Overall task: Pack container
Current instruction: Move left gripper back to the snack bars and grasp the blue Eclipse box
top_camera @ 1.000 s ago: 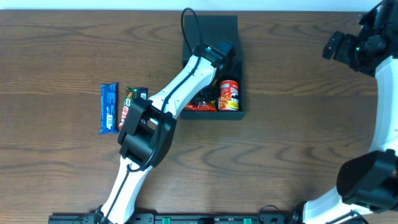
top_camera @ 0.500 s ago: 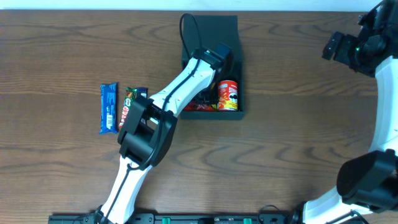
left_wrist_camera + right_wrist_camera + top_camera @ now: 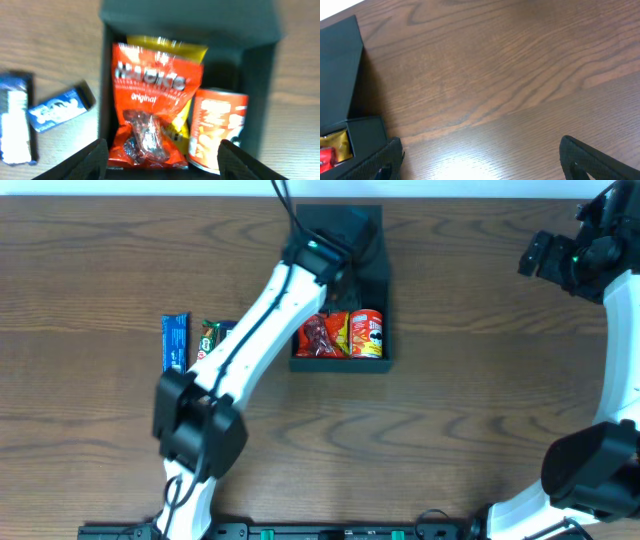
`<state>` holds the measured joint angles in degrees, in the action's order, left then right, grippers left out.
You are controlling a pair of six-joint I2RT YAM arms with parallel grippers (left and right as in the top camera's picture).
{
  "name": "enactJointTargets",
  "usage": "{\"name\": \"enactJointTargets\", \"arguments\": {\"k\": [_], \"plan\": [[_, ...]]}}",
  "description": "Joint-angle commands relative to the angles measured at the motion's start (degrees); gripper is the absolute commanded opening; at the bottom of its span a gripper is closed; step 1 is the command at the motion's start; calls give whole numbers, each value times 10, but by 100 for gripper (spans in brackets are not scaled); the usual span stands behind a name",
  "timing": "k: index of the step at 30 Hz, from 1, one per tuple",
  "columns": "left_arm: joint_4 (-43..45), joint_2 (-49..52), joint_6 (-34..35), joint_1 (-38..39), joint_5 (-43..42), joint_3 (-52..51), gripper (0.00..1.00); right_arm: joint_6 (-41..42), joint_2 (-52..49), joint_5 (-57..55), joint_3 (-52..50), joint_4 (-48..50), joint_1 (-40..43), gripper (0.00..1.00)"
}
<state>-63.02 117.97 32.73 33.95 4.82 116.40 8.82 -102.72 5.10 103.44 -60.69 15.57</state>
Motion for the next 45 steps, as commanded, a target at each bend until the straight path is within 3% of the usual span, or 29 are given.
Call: {"name": "enactJointTargets", "arguments": {"k": [1,4,11,17,20,24,27,32,34,45], "plan": [[-1,-32,-11,-3,68,12,70,7,4,-4,4,-2,1,99],[-2,-49,-33,-18,120,12,67,7,4,-4,4,-2,1,99],[-30,-48,-41,-96,117,-2,68,3,4,-4,4,-2,1,99],[-25,-48,-142,-151,86,-44,73,3,4,-4,4,-2,1,99],[5,-48,-238,-164,52,-97,72,4,4,-4,4,-2,1,99],[61,-48,-422,-177,10,-171,71,4,4,-4,4,-3,1,99],[76,-48,-529,-195,-79,-200,72,3,4,-4,4,-6,1,99],[76,-48,-685,-248,-240,-238,86,4,4,-4,4,-9,1,98],[85,-48,-722,-259,-261,-254,88,4,4,-4,4,-9,1,99],[209,-48,-744,-259,-243,-342,89,4,4,-4,4,-9,1,99]]}}
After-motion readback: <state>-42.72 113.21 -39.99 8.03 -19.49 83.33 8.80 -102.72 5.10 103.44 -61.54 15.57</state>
